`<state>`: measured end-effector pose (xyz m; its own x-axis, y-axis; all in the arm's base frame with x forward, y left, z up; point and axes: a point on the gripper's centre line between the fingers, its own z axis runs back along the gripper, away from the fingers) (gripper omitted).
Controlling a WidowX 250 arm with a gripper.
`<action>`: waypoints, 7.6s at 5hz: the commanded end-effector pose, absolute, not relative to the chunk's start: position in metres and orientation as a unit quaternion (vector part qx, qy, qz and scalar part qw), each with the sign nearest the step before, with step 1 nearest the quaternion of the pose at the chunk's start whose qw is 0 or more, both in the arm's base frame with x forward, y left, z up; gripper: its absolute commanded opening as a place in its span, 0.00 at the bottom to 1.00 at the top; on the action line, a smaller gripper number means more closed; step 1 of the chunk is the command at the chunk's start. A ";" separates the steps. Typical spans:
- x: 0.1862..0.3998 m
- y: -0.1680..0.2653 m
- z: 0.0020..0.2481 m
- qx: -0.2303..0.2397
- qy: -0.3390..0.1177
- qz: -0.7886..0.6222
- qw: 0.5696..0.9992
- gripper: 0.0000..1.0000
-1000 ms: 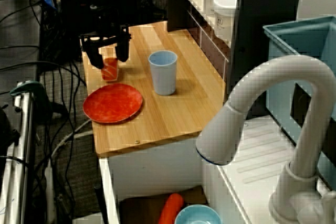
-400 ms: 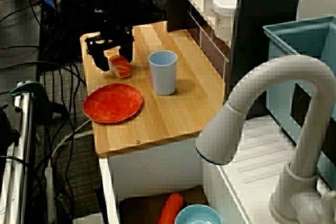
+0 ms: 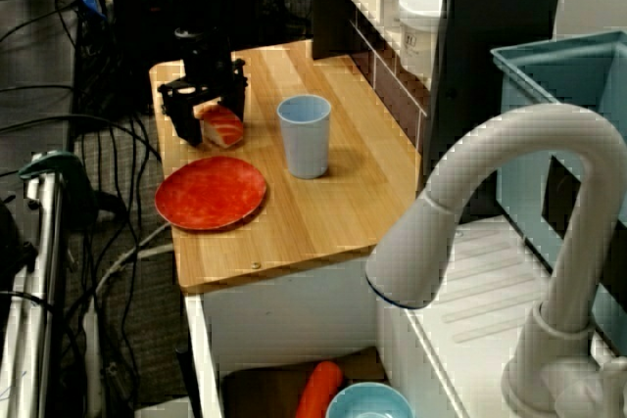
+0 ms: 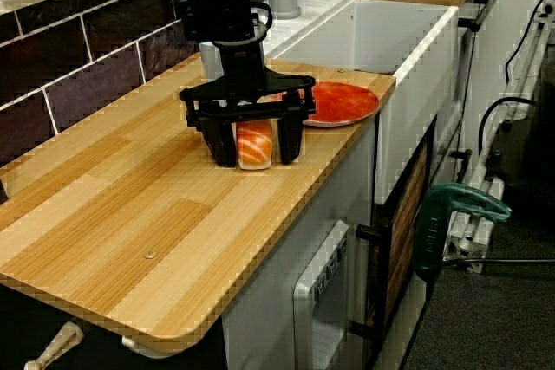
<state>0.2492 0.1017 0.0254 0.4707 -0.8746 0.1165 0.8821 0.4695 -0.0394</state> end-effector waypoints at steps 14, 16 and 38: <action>0.240 0.018 0.049 -0.029 -0.059 -0.493 0.867 0.00; 0.253 0.026 0.052 -0.055 -0.059 -0.468 0.880 1.00; 0.313 -0.053 0.080 -0.061 -0.082 -0.479 0.872 1.00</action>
<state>0.3075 -0.0530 0.0671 0.5472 -0.8191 0.1725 0.8362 0.5440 -0.0696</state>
